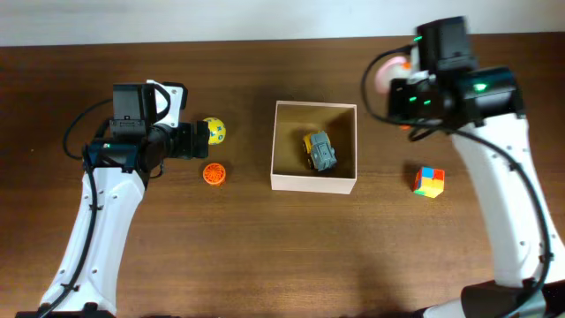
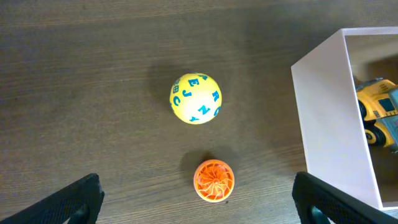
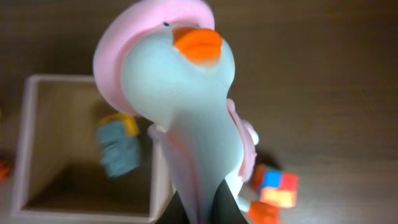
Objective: Pack container
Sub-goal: 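Move the right gripper to the white duck toy and grasp it, then place the duck into the box beside the truck and release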
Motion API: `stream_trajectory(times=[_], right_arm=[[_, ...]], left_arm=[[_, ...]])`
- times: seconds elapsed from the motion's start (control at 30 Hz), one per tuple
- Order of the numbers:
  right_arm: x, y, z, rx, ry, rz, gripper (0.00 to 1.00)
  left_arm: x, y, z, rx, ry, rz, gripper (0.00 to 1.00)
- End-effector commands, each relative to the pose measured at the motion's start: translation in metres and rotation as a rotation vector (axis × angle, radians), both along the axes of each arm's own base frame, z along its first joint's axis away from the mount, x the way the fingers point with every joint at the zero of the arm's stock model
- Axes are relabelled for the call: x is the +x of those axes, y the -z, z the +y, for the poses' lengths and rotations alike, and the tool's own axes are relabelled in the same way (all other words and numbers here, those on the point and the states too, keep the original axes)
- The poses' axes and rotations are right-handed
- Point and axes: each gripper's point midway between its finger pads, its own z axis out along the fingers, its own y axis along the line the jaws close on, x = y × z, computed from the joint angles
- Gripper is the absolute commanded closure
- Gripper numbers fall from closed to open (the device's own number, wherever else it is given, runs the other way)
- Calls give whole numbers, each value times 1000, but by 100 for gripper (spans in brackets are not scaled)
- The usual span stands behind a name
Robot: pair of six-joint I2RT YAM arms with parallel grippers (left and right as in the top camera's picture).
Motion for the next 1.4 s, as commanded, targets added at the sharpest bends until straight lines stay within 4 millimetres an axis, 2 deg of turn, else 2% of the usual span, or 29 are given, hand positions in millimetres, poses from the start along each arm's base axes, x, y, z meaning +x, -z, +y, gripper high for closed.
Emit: stream_trajectory(times=[0.0, 0.07, 0.1, 0.23, 0.37, 0.57, 0.67, 0.7, 0.77, 0.87, 0.93, 1.0, 1.07, 1.13, 1.2, 1.27, 1.37], right_arm=[[-6, 27, 48, 64, -4, 75, 96], [-8, 43, 71, 70, -30, 102, 96], [-9, 61, 91, 75, -43, 128, 96], [-5, 99, 139, 92, -135, 163, 96], [0, 133, 167, 102, -124, 199, 96], [8, 181, 182, 106, -107, 263, 96], [10, 185, 183, 100, -121, 262, 96], [12, 184, 184, 95, -141, 253, 93], [15, 175, 185, 85, -191, 225, 66], [19, 150, 186, 71, -259, 164, 50], [22, 123, 178, 55, -254, 109, 39], [24, 91, 164, 38, -230, 47, 33], [23, 54, 141, 20, -184, -15, 30], [19, 26, 115, 10, -132, -58, 28], [13, -1, 74, -1, -49, -98, 27], [4, -17, 34, -12, 31, -110, 24], [-10, -22, -25, -32, 146, -71, 20]], left_arm=[[4, -6, 0, 0, -10, -14, 1], [4, -6, 0, 0, -10, -14, 1], [4, -6, 0, 0, -10, -14, 1], [4, -6, 0, 0, -10, -14, 1], [4, -6, 0, 0, -10, -14, 1], [4, -6, 0, 0, -10, -14, 1], [4, -6, 0, 0, -10, -14, 1], [4, -6, 0, 0, -10, -14, 1], [4, -6, 0, 0, -10, -14, 1], [4, -6, 0, 0, -10, -14, 1], [4, -6, 0, 0, -10, -14, 1], [4, -6, 0, 0, -10, -14, 1], [4, -6, 0, 0, -10, -14, 1], [4, -6, 0, 0, -10, -14, 1], [4, -6, 0, 0, -10, -14, 1], [4, -6, 0, 0, -10, -14, 1], [4, -6, 0, 0, -10, -14, 1]])
